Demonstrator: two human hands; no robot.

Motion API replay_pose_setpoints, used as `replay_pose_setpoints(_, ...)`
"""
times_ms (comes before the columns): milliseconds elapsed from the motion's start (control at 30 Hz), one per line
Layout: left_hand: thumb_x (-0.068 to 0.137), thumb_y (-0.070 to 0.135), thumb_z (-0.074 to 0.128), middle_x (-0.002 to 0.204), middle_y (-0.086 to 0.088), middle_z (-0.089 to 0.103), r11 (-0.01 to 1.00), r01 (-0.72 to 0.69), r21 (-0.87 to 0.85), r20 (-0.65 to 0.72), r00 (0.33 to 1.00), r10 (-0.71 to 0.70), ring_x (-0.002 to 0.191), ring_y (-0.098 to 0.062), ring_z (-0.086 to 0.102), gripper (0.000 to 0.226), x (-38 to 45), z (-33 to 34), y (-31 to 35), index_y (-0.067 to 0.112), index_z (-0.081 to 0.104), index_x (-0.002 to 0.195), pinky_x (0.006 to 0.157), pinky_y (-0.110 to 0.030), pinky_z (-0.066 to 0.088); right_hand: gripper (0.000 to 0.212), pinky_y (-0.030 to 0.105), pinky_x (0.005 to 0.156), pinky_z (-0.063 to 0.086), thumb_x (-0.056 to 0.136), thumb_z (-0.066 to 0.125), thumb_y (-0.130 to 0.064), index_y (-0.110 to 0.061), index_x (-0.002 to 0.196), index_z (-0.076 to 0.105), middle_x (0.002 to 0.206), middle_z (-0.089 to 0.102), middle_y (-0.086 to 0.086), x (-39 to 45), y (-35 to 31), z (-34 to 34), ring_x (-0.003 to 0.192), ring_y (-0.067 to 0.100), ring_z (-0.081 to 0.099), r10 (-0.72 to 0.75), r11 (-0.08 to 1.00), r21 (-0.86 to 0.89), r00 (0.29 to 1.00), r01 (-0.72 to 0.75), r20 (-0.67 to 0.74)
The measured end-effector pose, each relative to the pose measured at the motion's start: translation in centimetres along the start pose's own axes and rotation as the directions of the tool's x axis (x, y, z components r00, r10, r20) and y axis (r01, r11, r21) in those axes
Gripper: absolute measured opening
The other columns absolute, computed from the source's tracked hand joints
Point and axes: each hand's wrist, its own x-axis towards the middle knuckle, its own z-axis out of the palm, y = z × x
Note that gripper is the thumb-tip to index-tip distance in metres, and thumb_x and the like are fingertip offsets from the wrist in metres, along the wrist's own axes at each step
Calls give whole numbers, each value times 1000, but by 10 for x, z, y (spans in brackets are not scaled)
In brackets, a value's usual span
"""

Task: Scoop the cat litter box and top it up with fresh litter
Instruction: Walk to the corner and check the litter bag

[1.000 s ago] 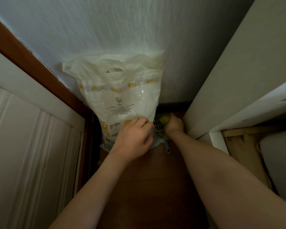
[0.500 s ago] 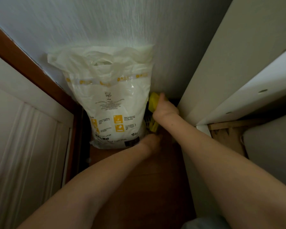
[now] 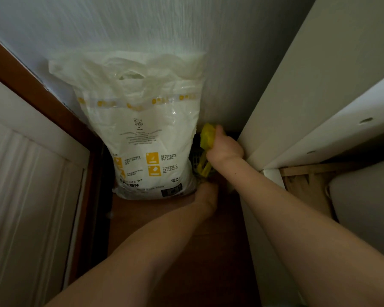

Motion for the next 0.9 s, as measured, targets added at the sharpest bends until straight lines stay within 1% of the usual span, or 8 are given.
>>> replay_pose_setpoints(100,102,10,35,150,-18,40,998,57,30,-138,989,-52,136,-36,40,44,3,4,2,5,37,146,108,-44,37,69,33,70,41,86,56,-16,-16,144,19,120,56,14,1,0,1,105,32,59,-4,1000,1,1000,4,-13)
replay_pose_setpoints(200,99,24,44,149,-19,38,998,41,40,-101,994,-37,135,-37,40,56,4,1,4,7,24,150,104,-44,39,70,33,69,42,86,56,-16,-17,145,18,120,55,15,1,-1,2,102,33,59,-11,1000,10,1000,11,-22)
replay_pose_setpoints(267,99,24,44,143,-15,48,987,10,-159,-130,991,-31,128,-32,50,53,-8,-6,5,6,29,146,97,-40,43,69,35,70,42,87,56,-20,-19,145,19,125,47,18,0,-3,2,105,36,56,-9,1000,24,999,10,-34)
replay_pose_setpoints(367,98,15,46,129,-19,58,877,-74,-475,-202,979,-28,114,-35,59,54,-37,-26,5,-4,25,144,82,-38,45,62,35,69,41,88,54,-30,-21,142,26,128,39,20,-5,-6,-5,101,40,56,-39,999,29,996,42,-75)
replay_pose_setpoints(467,95,14,54,134,-21,53,699,-125,-704,-253,964,-83,121,-35,52,58,-76,-55,-6,-4,29,144,98,-37,41,62,37,72,44,88,53,-31,-21,144,26,125,41,21,-16,-12,-16,101,41,56,-47,994,94,994,56,-102)
replay_pose_setpoints(567,90,20,61,127,-21,59,589,-30,-807,-119,987,-112,120,-33,55,49,-112,-80,-16,-5,50,130,94,-34,42,74,41,79,49,88,56,-27,-20,149,16,127,45,21,-41,-28,-37,103,41,57,-46,990,129,995,58,-92)
replay_pose_setpoints(700,97,21,55,106,-26,62,430,152,-890,89,983,-164,94,-35,63,39,-178,-117,-23,-6,53,125,65,-32,46,75,42,77,50,89,60,-28,-7,147,16,128,50,18,-90,-53,-76,105,36,59,-15,990,139,995,28,-94)
replay_pose_setpoints(900,101,31,49,87,0,54,64,259,-964,240,947,-213,71,-11,52,22,-310,-208,-26,17,53,117,70,-27,49,62,37,71,49,90,60,-31,-5,138,32,125,53,17,-176,-90,-169,105,35,58,-135,980,119,975,157,-176)
